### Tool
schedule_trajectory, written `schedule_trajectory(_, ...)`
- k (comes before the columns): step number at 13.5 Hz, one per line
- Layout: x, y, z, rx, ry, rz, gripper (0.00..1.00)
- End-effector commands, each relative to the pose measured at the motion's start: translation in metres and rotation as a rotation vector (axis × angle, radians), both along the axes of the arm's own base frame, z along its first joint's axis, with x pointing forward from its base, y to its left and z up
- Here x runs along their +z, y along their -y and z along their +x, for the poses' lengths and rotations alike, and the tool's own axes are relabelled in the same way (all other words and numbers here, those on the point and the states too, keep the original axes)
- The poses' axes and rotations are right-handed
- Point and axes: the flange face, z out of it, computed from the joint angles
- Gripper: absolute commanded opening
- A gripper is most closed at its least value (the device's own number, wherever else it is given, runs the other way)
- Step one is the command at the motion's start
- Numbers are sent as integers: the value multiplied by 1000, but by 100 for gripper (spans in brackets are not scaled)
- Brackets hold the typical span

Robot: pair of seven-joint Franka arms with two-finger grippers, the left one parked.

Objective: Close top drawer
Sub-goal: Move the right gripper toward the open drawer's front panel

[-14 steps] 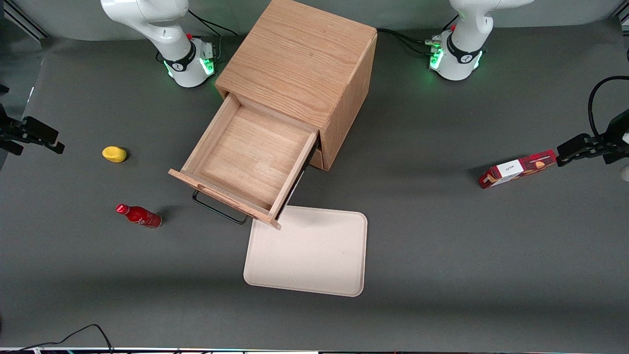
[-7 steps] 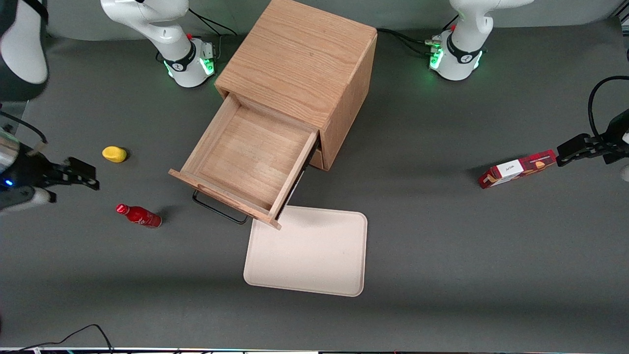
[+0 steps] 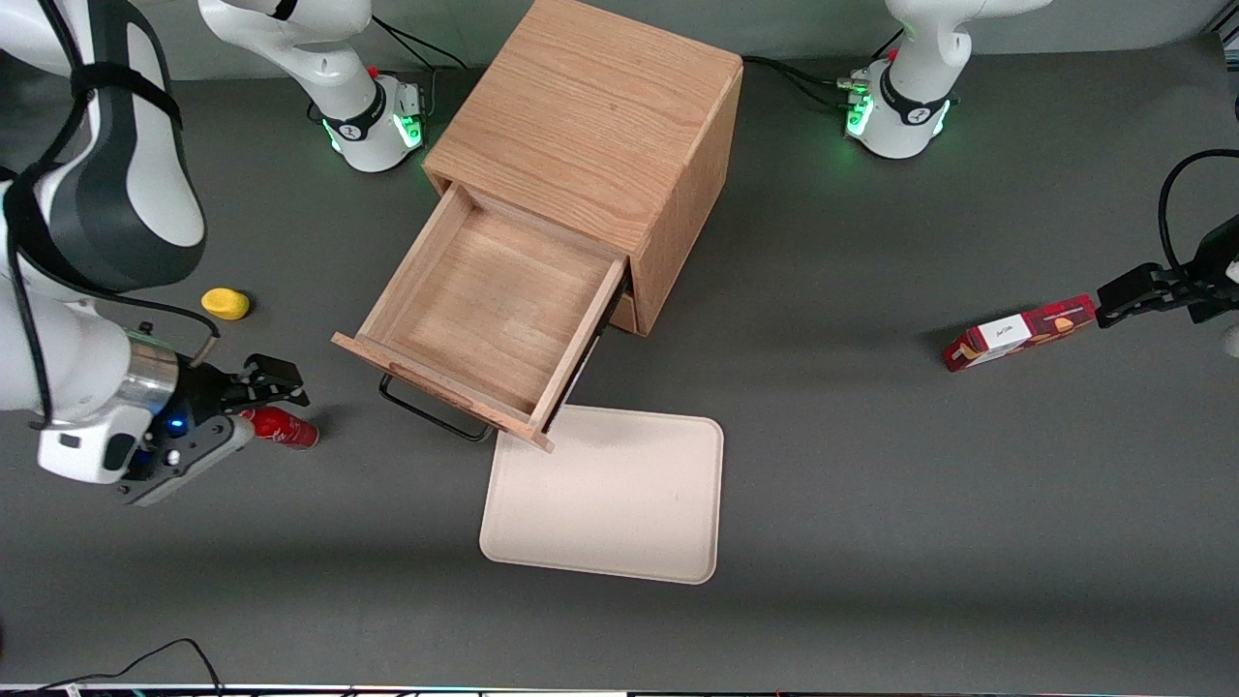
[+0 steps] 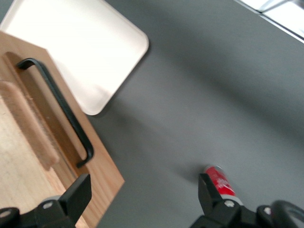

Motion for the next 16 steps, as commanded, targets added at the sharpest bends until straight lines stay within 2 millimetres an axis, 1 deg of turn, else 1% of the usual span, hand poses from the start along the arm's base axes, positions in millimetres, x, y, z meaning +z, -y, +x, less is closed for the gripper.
schedule_trajectory(1, -15, -27, 7, 82, -36, 69, 100)
schedule_trajectory(3, -29, -44, 15, 111, -48, 97, 100)
schedule_trajectory(5, -45, -50, 20, 120, -73, 113, 100)
schedule_trajectory(8, -68, -64, 23, 140, -104, 132, 100)
schedule_trajectory(9, -76, -64, 24, 141, -115, 134, 100)
schedule_trajectory(11, -84, -68, 24, 145, -132, 151, 100)
schedule_trajectory(12, -85, -68, 24, 145, -136, 154, 100)
schedule_trajectory(15, -99, -70, 23, 158, -164, 154, 100)
schedule_trajectory(16, -101, -70, 23, 163, -166, 153, 100)
